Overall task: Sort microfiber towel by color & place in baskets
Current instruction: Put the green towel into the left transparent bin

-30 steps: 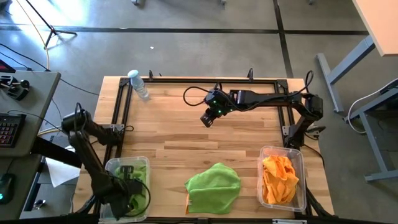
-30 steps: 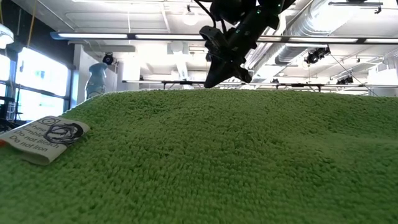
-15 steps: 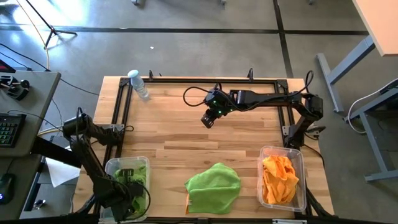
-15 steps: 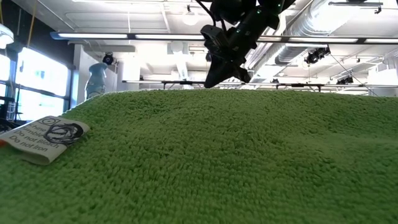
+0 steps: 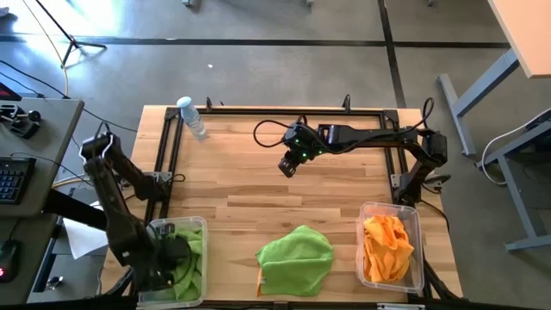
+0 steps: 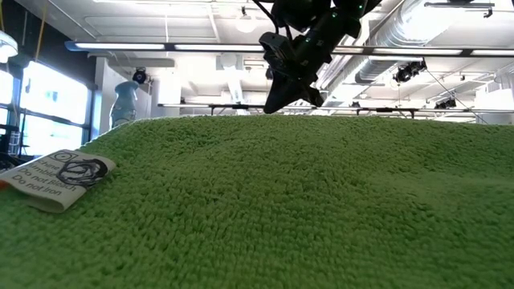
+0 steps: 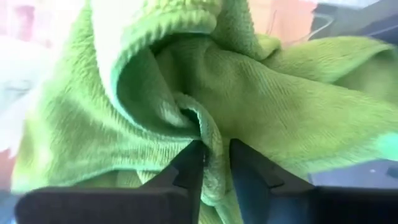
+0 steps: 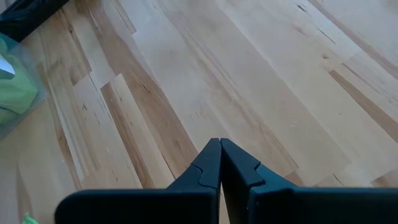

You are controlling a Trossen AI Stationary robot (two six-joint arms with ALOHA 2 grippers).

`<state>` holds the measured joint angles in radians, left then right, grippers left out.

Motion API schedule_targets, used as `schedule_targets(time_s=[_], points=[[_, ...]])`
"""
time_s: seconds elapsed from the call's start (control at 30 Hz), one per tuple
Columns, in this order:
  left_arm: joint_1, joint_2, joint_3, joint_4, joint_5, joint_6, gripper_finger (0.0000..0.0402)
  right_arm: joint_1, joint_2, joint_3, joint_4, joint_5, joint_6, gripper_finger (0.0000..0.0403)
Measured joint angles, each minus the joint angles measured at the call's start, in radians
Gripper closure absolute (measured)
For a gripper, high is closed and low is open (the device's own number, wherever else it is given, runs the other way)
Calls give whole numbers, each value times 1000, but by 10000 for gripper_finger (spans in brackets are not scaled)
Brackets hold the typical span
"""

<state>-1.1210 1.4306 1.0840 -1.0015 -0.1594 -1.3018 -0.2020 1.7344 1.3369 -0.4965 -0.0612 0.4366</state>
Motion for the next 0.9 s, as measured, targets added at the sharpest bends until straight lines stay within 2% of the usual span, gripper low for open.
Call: schedule_targets(time_s=[0.2,0.4,0.57,0.77,0.9], points=[[0,-99,0,-20,5,-31,302,0,0,0,0,0,6,403],[0,-185,1,-51,21,-109,300,0,0,0,0,0,8,403],[2,-227,2,-182,8,-198,321,0,0,0,0,1,19,403],[24,-251,47,-391,-6,-186,392,16,0,0,-20,1,36,403],[58,-260,142,-533,-179,-112,394,44,-4,0,-61,1,38,403]])
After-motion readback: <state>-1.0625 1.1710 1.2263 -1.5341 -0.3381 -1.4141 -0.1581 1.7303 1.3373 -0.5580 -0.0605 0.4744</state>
